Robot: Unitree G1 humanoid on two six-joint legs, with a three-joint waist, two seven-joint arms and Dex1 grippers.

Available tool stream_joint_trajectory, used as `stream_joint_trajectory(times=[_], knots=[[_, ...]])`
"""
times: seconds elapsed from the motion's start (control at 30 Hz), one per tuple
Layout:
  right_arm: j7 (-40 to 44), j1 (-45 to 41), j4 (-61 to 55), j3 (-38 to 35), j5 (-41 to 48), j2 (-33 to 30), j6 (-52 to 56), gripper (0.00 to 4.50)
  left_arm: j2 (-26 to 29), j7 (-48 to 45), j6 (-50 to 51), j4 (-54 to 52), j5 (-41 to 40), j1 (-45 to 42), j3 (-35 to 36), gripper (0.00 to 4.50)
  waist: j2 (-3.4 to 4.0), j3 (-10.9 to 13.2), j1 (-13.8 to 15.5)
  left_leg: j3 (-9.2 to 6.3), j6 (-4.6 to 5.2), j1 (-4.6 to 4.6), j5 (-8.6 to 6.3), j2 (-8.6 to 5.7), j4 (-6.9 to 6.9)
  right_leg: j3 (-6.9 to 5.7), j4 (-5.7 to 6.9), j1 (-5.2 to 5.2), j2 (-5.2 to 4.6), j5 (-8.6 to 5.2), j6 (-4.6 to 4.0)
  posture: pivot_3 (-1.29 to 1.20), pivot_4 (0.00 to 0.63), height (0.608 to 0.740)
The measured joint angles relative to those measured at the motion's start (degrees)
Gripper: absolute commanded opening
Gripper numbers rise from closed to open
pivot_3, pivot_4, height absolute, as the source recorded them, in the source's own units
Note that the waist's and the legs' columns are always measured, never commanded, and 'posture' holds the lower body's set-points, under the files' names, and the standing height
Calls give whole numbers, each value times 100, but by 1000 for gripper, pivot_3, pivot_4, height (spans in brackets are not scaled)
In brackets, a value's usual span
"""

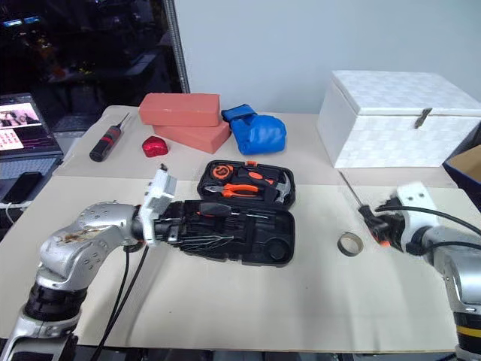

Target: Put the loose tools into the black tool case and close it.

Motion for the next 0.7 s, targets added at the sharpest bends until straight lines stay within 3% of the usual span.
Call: stream_joint_trajectory(times=[0.13,0.33,0.47,0.7], knots=[[931,-981,-305,1199,-230,-241,-756,728,399,-11,155,-183,-428,576,669,3797,-24,21,-87,-7,-2,16,-1,15,-1,-5,5,2,14,-3,-13,0,150,740],[2012,-2718,718,3382,-1180,529,-1318,728,986,-143,26,-317,-433,1605,1380,3797,-45,71,-75,12,-2,-13,0,9,0,0,4,-36,-2,1,-20,0,150,740],[2130,-3098,1356,3947,-1736,952,-1495,728,1270,-298,-138,-309,-376,1980,1649,3797,-46,76,44,24,0,-84,-1,11,-1,-1,12,-100,-2,20,-43,0,150,740],[2317,-3360,1681,4094,-2127,1216,-1489,728,1398,-368,-310,-302,-349,2168,1838,3797,-53,75,48,31,1,-62,-8,20,0,-3,18,-88,2,4,-30,0,150,740]])
